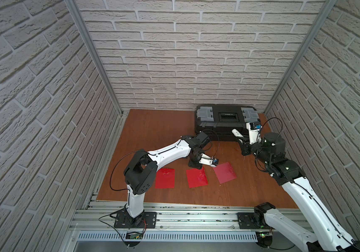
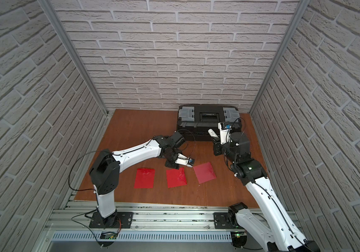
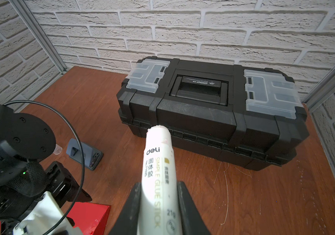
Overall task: Seal the envelope with a glue stick
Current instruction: Adjust the envelope at the center of the board.
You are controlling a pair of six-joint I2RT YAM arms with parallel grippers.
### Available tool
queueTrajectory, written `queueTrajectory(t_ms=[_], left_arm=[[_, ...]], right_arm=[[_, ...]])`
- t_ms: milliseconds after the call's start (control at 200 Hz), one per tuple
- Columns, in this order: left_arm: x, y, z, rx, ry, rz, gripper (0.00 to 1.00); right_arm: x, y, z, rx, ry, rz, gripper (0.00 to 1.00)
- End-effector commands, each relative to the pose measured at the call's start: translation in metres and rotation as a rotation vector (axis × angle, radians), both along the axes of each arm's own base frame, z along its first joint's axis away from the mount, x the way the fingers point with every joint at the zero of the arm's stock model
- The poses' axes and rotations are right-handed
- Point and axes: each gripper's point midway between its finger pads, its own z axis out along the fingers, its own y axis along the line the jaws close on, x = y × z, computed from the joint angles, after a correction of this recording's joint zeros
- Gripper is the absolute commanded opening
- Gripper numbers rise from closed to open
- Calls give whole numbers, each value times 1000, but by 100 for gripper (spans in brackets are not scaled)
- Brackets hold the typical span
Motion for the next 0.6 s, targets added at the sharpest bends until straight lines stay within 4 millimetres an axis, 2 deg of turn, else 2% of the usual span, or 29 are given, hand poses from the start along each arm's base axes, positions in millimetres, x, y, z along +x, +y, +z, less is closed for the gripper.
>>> queueTrajectory(t_ms=[0,135,350,595], left_arm=[[-6,-7,-14,13,11,-90,50],[-9,-11,-28,44,41,-115,50],[-5,-23,-32,19,42,-130,50],[-5,-29,-43,35,58,-144,50]], right_arm=[[-2,-2,11,0,-49,5,3],[-5,-3,13,0,-52,2,3],[-7,-5,14,-1,-58,-1,3],[-7,-7,16,-7,-65,-6,3]])
